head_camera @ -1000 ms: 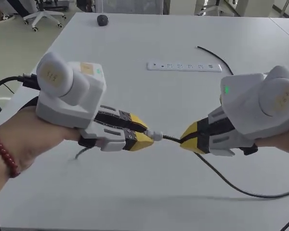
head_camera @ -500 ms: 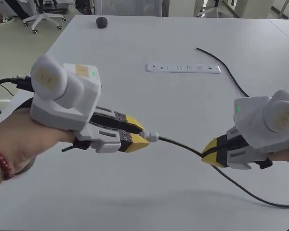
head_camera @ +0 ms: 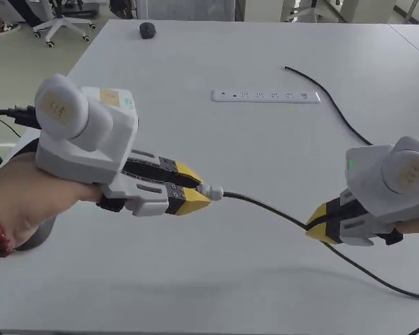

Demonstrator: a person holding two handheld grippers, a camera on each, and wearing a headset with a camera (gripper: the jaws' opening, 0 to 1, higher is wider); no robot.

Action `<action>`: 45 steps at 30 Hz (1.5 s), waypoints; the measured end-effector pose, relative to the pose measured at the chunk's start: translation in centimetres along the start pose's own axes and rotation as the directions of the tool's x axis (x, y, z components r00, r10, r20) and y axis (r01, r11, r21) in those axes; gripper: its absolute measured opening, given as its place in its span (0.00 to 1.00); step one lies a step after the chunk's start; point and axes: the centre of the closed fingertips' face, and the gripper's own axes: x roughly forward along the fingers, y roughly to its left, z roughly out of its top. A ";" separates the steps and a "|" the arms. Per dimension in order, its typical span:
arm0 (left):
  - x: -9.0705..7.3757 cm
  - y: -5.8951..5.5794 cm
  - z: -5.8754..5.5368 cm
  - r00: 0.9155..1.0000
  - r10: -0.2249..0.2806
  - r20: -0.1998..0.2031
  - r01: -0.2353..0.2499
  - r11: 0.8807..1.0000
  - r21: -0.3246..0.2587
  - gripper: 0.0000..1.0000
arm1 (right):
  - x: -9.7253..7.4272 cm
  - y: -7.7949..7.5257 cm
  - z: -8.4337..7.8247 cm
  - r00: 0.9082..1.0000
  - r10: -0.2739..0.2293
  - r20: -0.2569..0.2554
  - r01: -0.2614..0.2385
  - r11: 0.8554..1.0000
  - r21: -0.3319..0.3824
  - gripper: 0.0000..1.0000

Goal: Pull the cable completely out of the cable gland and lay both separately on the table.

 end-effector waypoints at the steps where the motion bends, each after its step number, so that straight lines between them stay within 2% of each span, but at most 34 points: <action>1: 0.0 0.0 0.0 1.000 -0.001 -0.001 0.001 1.000 0.000 0.16 | 0.1 0.0 -0.1 1.000 0.000 -0.002 0.000 1.000 -0.002 0.00; 17: 0.8 -0.1 0.0 1.000 0.003 -0.001 -0.003 1.000 -0.018 0.16 | 0.7 0.1 -1.0 1.000 0.011 -0.018 -0.011 1.000 0.008 0.00; 19: 0.9 0.0 0.0 1.000 0.005 0.000 -0.005 1.000 -0.021 0.16 | 0.7 0.4 -0.6 1.000 0.014 -0.004 -0.014 1.000 0.007 0.10; 20: 1.0 0.1 0.0 1.000 0.008 -0.001 -0.008 1.000 -0.023 0.16 | 0.6 0.5 -0.2 1.000 0.012 0.011 -0.012 1.000 0.018 0.17; 25: 1.2 0.4 -0.2 1.000 0.014 -0.003 -0.015 0.999 -0.031 0.16 | 0.2 1.4 2.1 0.997 0.021 0.074 -0.022 1.000 0.008 0.21; 27: 1.2 0.4 -0.2 1.000 0.014 -0.001 -0.014 0.999 -0.033 0.16 | 0.0 1.6 3.0 0.995 0.022 0.095 -0.022 1.000 -0.001 0.18; 34: 1.3 0.3 0.1 1.000 0.014 0.001 -0.014 0.999 -0.030 0.16 | -1.2 1.6 6.7 0.986 0.006 0.169 0.000 0.999 -0.039 0.17; 40: 1.3 0.1 0.1 1.000 0.010 0.002 -0.010 1.000 -0.029 0.16 | -2.4 2.0 10.2 0.969 0.001 0.246 0.017 0.997 -0.069 0.21; 45: 1.2 -0.2 0.2 1.000 0.004 0.008 -0.004 1.000 -0.026 0.16 | -2.9 2.0 12.0 0.962 -0.010 0.274 0.038 0.995 -0.097 0.19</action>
